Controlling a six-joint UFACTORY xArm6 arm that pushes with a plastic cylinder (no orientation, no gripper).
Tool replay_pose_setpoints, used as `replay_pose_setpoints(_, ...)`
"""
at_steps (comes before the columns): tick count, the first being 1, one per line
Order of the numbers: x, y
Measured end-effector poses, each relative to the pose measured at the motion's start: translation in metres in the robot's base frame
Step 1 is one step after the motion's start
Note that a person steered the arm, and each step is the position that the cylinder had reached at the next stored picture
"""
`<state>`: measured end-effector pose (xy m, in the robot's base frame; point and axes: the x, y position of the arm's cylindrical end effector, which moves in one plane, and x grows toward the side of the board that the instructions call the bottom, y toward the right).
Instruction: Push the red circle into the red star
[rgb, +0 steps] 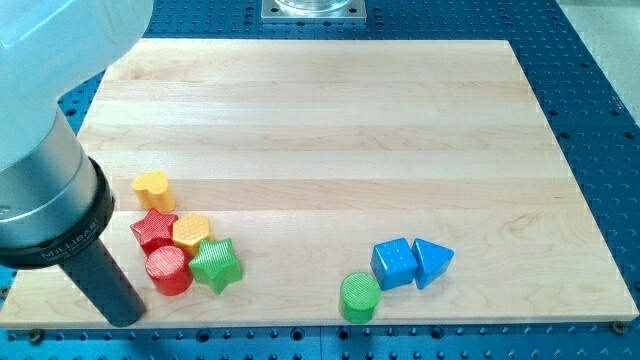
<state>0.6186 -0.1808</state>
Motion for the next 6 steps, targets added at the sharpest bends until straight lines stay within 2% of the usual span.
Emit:
replay_pose_setpoints(3, 0.0, 0.037)
replay_pose_setpoints(6, -0.035, 0.022)
